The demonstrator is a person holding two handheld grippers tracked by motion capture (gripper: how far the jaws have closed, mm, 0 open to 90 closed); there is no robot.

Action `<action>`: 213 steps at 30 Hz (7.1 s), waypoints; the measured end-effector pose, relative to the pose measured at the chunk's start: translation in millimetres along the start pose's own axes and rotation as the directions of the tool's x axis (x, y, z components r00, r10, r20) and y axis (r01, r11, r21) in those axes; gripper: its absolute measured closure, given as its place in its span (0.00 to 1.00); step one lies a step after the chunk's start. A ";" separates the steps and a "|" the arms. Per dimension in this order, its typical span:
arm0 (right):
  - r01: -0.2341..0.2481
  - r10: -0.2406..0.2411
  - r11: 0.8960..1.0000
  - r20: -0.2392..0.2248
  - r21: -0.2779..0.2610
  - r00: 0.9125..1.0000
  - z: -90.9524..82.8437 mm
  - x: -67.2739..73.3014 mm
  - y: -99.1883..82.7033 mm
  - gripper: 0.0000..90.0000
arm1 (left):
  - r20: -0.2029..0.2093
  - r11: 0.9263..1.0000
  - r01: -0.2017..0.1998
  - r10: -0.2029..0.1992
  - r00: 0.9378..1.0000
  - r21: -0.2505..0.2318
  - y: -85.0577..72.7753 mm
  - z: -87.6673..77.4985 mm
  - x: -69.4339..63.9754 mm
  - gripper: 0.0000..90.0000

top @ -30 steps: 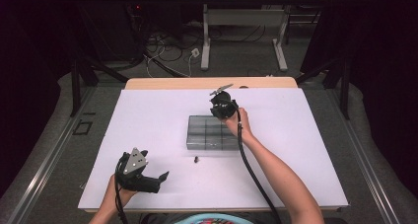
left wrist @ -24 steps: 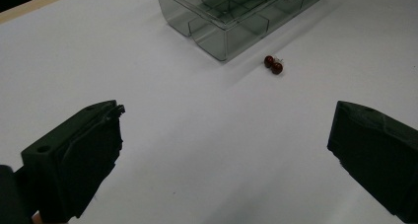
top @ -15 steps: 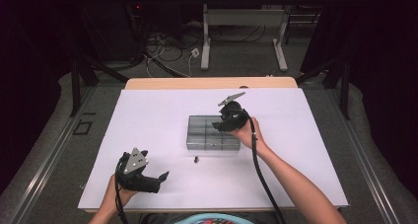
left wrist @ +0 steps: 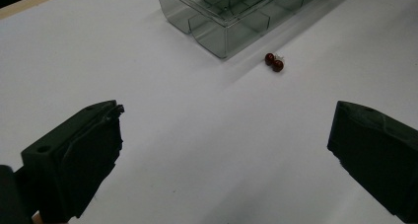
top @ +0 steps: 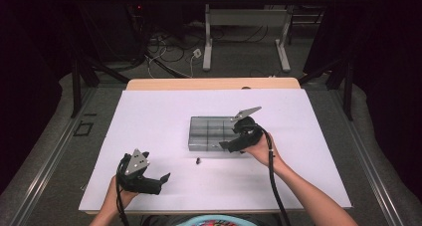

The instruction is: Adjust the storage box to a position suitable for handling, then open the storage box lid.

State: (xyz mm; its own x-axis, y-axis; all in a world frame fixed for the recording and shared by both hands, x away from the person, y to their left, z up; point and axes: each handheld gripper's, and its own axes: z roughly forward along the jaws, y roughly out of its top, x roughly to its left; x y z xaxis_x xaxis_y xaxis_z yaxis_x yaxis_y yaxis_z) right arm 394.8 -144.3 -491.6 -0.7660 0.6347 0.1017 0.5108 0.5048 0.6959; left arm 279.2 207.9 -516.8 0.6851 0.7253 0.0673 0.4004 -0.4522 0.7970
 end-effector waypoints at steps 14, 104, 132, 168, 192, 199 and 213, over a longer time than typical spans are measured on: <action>0.006 -0.008 0.999 -0.037 -0.035 0.999 -23.5 15.9 -32.1 0.11 | 0.003 1.000 -0.001 0.001 1.000 0.002 -1.2 0.5 1.0 0.00; -0.024 0.030 0.997 0.077 -0.078 0.997 37.9 36.3 -38.3 0.92 | -0.004 1.000 -0.019 0.019 1.000 0.012 -0.8 -1.5 -2.8 0.00; -0.013 0.021 0.989 0.052 -0.145 0.998 38.2 35.4 -41.0 0.93 | 0.001 1.000 -0.023 0.023 1.000 0.005 -0.2 -1.3 -2.6 0.00; 0.004 0.007 0.980 0.058 -0.201 0.998 25.1 34.3 -33.3 0.93 | -0.003 1.000 -0.016 0.016 1.000 0.017 -0.2 1.5 -3.6 0.00; 0.034 -0.018 0.976 0.076 -0.213 0.997 23.0 35.1 -30.9 0.93 | -0.019 0.999 0.007 -0.006 1.000 0.053 26.5 19.7 -5.0 0.00; 0.032 -0.016 0.974 0.072 -0.225 0.997 22.3 34.2 -27.9 0.93 | -0.017 0.992 0.008 -0.006 1.000 0.124 53.2 55.2 2.2 0.01; 0.032 -0.017 0.975 0.068 -0.221 0.998 21.4 33.2 -27.0 0.93 | -0.098 0.983 -0.046 0.065 0.993 0.180 85.1 97.9 -2.1 0.39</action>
State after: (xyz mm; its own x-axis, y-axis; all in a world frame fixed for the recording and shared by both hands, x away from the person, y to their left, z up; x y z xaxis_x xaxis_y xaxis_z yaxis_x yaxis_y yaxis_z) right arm 363.9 -124.3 -522.2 -0.7461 0.6646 0.0412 0.3875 0.3830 0.8385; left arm 371.4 117.1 -507.9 0.6470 0.7417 0.1770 0.4712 -0.5714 0.6720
